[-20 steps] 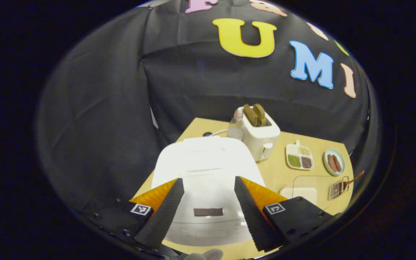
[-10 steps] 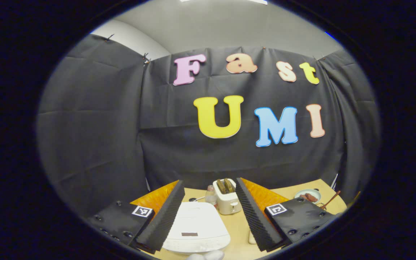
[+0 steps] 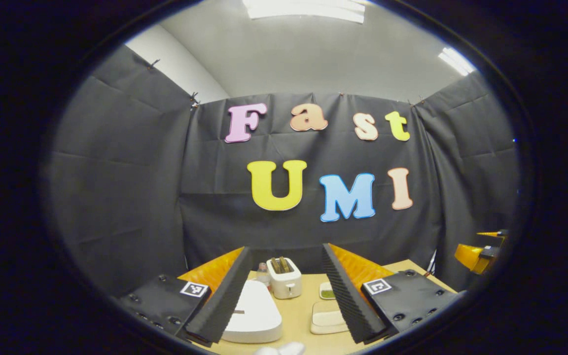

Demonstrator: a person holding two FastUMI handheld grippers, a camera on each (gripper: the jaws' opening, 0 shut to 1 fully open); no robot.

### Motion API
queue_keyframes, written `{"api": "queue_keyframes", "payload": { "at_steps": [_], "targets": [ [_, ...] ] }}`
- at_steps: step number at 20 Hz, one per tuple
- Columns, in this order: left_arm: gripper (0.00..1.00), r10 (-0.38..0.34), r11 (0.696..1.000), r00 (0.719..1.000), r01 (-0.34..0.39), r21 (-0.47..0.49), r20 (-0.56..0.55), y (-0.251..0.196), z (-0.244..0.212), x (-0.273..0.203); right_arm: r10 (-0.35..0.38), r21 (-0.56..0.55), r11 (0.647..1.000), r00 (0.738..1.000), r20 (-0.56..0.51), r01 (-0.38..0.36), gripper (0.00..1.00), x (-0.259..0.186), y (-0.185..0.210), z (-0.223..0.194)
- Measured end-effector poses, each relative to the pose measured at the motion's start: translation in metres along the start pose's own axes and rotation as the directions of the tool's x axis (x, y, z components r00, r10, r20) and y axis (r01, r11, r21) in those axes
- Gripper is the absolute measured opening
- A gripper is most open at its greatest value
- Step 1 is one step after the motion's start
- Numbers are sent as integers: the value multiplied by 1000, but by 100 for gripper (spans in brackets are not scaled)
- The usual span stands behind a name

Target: Close the left gripper, press the button to open the rice cooker; take a wooden spoon from the chopstick holder with the right hand, scoop a spoonful of rice and pour it into the rice cooker, then put the wooden spoon back into the chopstick holder.

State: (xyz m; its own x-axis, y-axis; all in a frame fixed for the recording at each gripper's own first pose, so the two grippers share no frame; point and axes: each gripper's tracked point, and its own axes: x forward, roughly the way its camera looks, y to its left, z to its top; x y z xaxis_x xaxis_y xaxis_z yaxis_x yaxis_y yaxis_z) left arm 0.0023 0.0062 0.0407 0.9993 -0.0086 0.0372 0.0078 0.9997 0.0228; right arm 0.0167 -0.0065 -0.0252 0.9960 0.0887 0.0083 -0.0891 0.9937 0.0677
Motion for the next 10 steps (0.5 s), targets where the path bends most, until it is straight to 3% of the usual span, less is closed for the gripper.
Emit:
{"api": "queue_keyframes", "payload": {
  "at_steps": [8,9,10],
  "targets": [
    [100,9,1000,1000,-9,-2,-4,2,-1,-9,7,1,1000,999,37,-7,99,-2,3,20],
    [96,16,1000,1000,-16,2,-5,4,1,-10,11,7,1000,999,33,-11,99,-2,4,19],
    [100,11,1000,1000,-11,2,0,4,3,-9,9,9,1000,1000,29,-9,99,-1,3,19]
  ]
}}
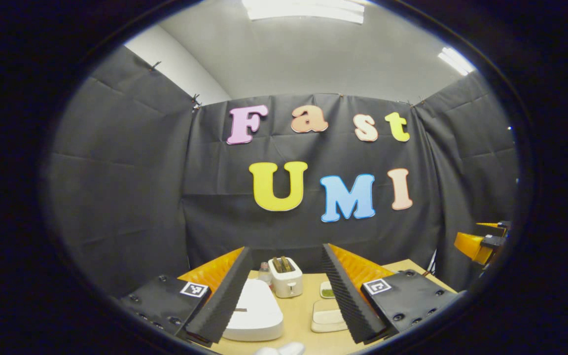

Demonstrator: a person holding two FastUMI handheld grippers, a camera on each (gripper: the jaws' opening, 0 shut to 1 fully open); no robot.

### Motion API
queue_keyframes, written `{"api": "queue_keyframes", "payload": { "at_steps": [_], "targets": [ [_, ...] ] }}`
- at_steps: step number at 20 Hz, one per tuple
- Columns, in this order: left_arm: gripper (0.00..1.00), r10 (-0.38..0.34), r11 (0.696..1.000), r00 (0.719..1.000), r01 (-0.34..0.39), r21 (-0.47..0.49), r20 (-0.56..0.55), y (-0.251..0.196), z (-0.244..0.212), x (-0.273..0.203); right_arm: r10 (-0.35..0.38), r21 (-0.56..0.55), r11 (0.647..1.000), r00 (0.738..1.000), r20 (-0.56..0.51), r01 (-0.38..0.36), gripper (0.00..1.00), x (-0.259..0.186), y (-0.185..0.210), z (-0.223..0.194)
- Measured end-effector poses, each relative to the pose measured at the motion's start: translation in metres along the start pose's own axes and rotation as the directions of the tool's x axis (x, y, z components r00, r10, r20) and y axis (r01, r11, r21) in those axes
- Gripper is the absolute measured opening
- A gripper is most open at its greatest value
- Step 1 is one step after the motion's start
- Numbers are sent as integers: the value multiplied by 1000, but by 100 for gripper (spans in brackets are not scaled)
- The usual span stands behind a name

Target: Close the left gripper, press the button to open the rice cooker; take a wooden spoon from the chopstick holder with the right hand, scoop a spoonful of rice and pour it into the rice cooker, then put the wooden spoon back into the chopstick holder.

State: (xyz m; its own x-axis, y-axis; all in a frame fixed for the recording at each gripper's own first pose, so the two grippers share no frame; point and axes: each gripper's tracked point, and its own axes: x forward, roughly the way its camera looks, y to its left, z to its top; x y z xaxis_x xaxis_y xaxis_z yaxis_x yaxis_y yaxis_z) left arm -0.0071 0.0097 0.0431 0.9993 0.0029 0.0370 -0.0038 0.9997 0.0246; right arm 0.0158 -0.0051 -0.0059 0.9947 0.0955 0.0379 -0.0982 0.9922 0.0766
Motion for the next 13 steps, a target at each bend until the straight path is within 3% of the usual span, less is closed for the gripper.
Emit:
{"api": "queue_keyframes", "payload": {
  "at_steps": [13],
  "targets": [
    [100,3,1000,1000,-2,10,-28,0,-11,9,2,-11,1000,1000,6,-2,99,5,0,9]
  ]
}}
